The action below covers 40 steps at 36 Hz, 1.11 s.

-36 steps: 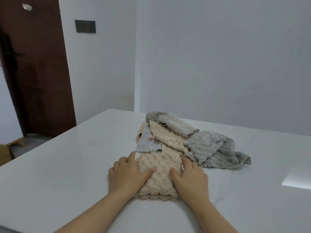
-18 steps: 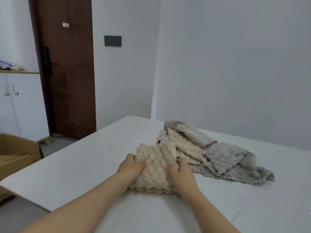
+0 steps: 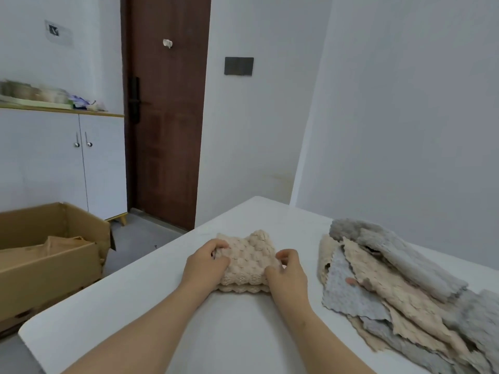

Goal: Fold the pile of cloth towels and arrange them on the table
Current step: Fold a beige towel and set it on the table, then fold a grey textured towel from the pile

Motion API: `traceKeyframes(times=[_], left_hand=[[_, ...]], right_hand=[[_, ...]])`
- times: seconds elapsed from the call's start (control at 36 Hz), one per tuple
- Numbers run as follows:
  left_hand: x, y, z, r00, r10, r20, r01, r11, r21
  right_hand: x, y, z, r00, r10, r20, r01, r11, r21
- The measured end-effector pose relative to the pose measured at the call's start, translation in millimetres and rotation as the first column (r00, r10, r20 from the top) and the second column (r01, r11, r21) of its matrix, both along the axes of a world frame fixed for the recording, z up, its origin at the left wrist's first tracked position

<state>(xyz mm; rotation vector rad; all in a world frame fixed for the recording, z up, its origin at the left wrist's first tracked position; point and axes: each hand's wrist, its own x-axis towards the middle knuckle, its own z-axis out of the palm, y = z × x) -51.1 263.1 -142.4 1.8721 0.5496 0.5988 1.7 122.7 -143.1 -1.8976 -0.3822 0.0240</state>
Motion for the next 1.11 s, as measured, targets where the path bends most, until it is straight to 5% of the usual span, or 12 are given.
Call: traceKeyframes(times=[0.36, 0.83, 1.11], left_hand=[[104.0, 63.3, -11.8, 0.992, 0.11, -0.061, -0.085, 0.942, 0.325], [152.6, 86.1, -13.9, 0.943, 0.276, -0.187, -0.128, 0.817, 0.563], [117.5, 49.2, -19.2, 0.972, 0.225, 0.072, -0.204, 0.648, 0.734]], right_hand=[[109.8, 63.7, -7.0, 0.977, -0.022, 0.21, 0.089, 0.945, -0.314], [162.2, 98.3, -12.9, 0.932, 0.003, 0.361, 0.164, 0.888, -0.43], [111.4, 63.1, -11.3, 0.926, 0.022, 0.376, 0.145, 0.901, -0.409]])
